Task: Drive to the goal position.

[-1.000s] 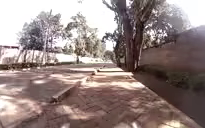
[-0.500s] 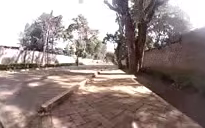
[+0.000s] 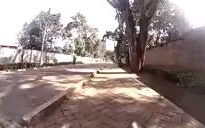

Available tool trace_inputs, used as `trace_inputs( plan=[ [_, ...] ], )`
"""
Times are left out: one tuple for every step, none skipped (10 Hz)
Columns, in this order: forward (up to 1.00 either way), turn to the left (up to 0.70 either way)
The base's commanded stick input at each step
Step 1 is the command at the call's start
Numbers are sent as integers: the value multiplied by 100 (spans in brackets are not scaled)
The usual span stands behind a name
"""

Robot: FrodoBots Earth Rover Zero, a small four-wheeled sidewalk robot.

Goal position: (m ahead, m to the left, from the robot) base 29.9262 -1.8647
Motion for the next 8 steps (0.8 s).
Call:
trace_inputs(
  plan=[
    [70,0],
    [70,0],
    [70,0],
    [70,0],
    [70,0],
    [70,0],
    [70,0],
    [70,0]
  ],
)
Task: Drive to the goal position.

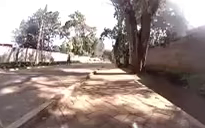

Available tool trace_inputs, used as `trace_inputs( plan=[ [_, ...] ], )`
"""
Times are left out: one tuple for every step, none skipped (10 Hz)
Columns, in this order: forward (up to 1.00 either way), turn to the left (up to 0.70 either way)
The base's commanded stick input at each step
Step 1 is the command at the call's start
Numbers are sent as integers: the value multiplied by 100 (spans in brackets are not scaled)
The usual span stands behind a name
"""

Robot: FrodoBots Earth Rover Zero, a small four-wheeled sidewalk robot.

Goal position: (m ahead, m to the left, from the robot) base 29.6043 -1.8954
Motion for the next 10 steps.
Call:
trace_inputs(
  plan=[
    [70,0],
    [70,0],
    [70,0],
    [70,0],
    [70,0],
    [70,0],
    [70,-24],
    [70,-35],
    [70,-35],
    [70,-35]
  ],
)
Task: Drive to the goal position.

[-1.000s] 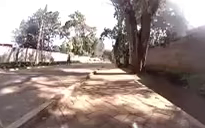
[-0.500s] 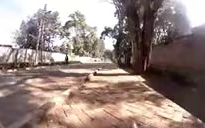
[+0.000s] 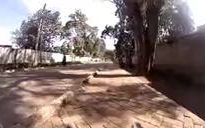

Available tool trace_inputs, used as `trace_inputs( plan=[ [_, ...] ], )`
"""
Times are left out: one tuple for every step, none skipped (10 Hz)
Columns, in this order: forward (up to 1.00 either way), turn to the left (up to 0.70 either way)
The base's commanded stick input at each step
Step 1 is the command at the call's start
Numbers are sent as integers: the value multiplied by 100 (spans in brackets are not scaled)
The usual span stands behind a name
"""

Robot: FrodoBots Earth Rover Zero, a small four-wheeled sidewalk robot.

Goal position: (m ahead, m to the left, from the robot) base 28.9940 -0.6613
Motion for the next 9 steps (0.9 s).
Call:
trace_inputs(
  plan=[
    [70,-35],
    [70,-11],
    [70,0],
    [70,0],
    [70,0],
    [70,0],
    [70,0],
    [70,0],
    [70,0]
  ],
)
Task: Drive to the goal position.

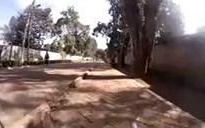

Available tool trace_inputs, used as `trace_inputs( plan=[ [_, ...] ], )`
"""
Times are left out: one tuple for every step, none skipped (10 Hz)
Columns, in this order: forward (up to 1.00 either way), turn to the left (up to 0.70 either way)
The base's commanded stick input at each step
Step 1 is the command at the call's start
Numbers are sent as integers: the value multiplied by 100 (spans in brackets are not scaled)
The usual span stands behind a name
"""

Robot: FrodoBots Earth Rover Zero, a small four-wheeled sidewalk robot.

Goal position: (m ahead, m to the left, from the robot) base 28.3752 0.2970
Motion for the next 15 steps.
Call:
trace_inputs(
  plan=[
    [70,0],
    [70,0],
    [70,0],
    [70,0],
    [70,0],
    [70,0],
    [70,0],
    [70,0],
    [70,0],
    [70,0],
    [70,-7],
    [70,-35],
    [70,-35],
    [70,-35],
    [70,-29]
  ],
)
